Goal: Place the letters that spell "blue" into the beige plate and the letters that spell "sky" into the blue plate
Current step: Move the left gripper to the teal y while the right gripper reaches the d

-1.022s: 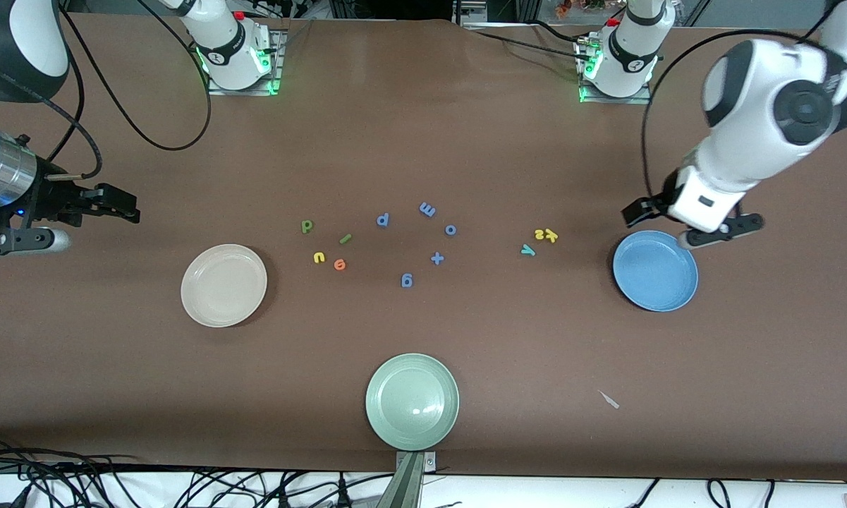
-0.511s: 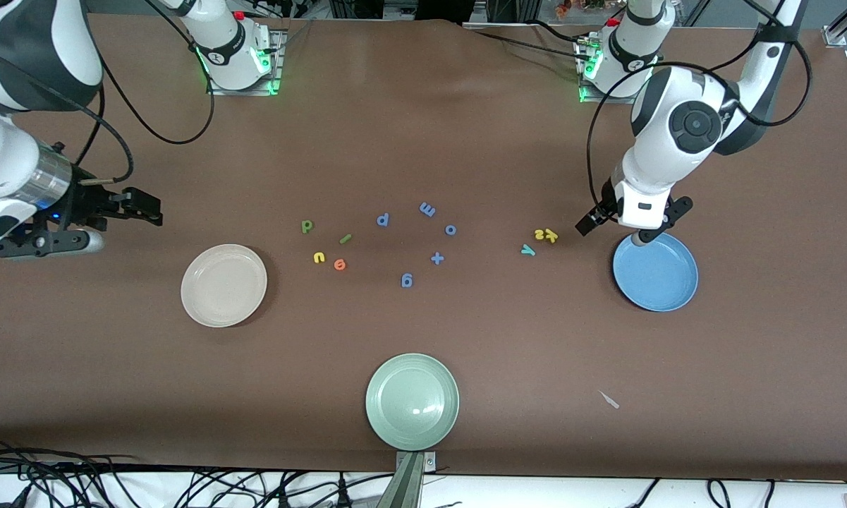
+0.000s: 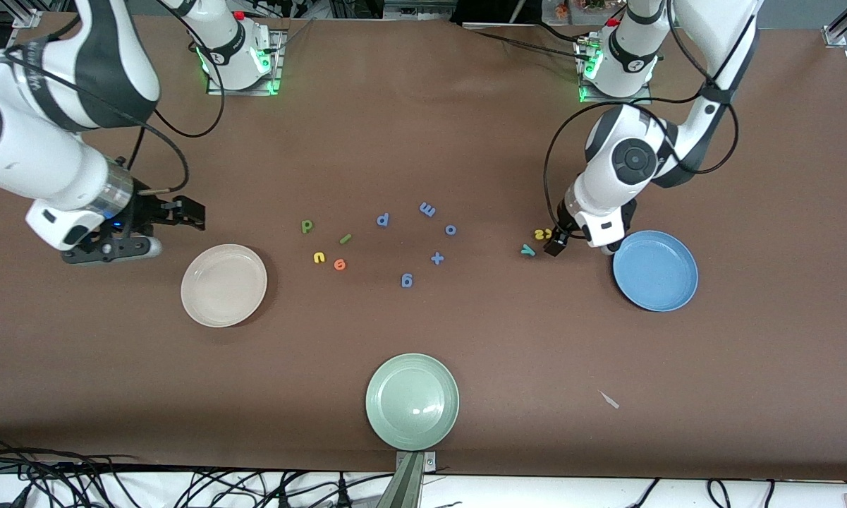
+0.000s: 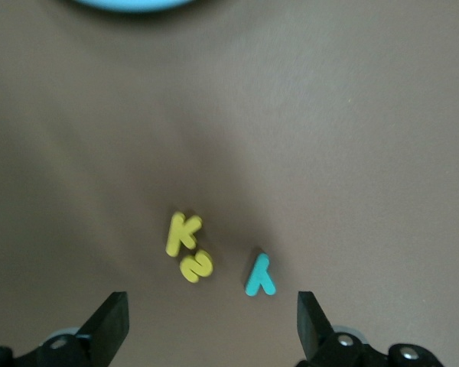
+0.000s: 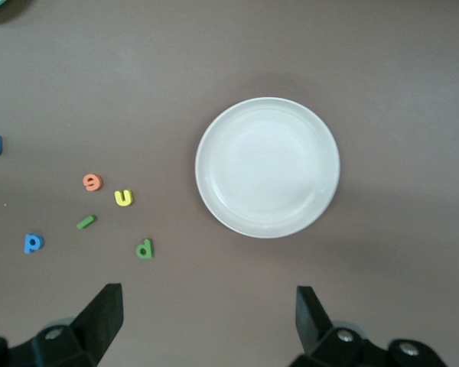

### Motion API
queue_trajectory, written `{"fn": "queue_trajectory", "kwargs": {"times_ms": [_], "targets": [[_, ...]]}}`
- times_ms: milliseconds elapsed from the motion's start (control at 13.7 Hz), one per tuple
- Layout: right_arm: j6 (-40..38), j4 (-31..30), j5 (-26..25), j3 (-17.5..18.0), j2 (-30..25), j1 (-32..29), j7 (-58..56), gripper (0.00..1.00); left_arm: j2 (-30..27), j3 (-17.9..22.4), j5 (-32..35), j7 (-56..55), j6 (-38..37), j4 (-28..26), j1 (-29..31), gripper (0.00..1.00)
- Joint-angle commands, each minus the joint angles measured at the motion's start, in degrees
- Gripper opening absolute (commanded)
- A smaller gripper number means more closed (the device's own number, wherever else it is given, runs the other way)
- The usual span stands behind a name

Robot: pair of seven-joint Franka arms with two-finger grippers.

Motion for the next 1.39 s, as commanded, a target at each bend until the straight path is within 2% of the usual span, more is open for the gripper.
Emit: {"fn": "queue_trajectory", "kwargs": {"times_ms": [0,146,511,876,1314], "targets": [[4.9,-4.4,0.4,2.4,0.1,0.5,4.9,1.0,2.0,0.5,0.2,-3.3,0.5,1.5,-1.6,0.85],[7.2,-5.9,0.2,3.1,2.6,2.4,6.2,1.0,3.0,0.6,1.6,-5.5,0.6,2.0,-2.6,0.8],[21.5,-14.9,0.0,3.3,4.5,7.8,10.9,1.0,9.0,0.5,9.5,-13.6,0.5,8.5,-3.1,0.72],[36.8,-28.4,-0.8,3.3,4.4,8.8,12.6,1.0,12.4,0.8,11.1,-14.5,0.5,10.7,-3.3,0.68],[41.3,-30.5,-0.8,3.3,7.8,9.3,13.8,0.99,14.0,0.9,11.1,-14.9,0.5,10.7,-4.0,0.67]]}}
